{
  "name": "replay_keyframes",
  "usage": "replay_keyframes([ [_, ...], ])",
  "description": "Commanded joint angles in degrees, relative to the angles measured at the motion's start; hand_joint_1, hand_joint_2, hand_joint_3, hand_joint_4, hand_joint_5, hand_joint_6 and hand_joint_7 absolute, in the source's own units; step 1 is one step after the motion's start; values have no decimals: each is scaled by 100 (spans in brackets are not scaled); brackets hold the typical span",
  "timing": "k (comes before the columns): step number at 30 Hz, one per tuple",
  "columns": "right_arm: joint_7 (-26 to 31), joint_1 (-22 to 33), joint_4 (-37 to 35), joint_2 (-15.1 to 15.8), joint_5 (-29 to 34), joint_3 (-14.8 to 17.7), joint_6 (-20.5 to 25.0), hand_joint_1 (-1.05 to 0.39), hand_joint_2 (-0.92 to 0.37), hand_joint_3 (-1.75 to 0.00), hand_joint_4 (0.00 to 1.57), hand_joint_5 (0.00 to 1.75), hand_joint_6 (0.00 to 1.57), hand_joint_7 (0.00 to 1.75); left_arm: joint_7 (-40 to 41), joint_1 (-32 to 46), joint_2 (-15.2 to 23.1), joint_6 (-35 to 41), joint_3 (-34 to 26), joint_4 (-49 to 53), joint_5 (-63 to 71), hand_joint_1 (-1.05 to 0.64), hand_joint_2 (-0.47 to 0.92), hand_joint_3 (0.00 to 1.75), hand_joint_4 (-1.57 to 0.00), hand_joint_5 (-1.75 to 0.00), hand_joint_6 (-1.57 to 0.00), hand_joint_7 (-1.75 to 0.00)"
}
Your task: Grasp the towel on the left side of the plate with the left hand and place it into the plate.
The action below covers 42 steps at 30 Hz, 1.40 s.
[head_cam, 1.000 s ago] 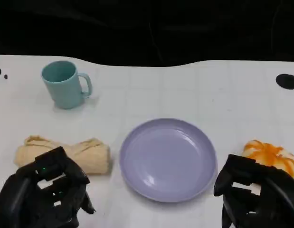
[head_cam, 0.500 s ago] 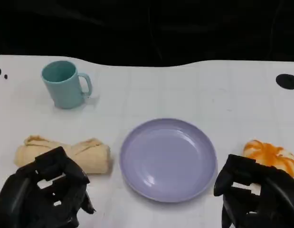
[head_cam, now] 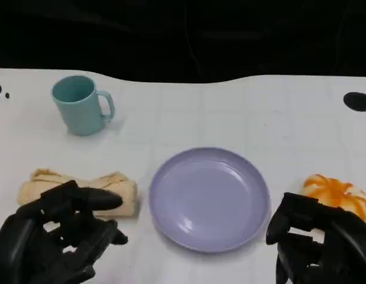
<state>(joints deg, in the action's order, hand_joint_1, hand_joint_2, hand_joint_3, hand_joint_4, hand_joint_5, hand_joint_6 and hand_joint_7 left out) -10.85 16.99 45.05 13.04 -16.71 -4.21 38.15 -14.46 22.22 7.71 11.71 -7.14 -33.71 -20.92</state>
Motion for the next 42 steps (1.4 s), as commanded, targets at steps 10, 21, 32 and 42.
replay_keyframes([
  [10,100,-36,140,-12,-45,37,191,-7,-52,-131,73,175,63,160,-337,-607,1929,235,69,-599,2298,-50,92,9,-37,-31,-41,0],
  [21,53,37,241,43,-69,72,233,-9,-52,-129,72,175,62,161,-527,-1823,2860,732,1727,-38,5810,-61,91,5,-23,-17,-23,-1],
  [32,85,117,311,48,-51,47,257,-10,-53,-127,72,175,62,160,-885,-2974,2437,873,2596,1491,7263,-63,91,1,-24,-15,-23,0],
  [42,83,188,398,56,-52,51,304,-9,-53,-127,71,175,62,159,-892,-3795,1935,894,3062,3253,7574,-62,90,0,-31,-12,-26,-1],
])
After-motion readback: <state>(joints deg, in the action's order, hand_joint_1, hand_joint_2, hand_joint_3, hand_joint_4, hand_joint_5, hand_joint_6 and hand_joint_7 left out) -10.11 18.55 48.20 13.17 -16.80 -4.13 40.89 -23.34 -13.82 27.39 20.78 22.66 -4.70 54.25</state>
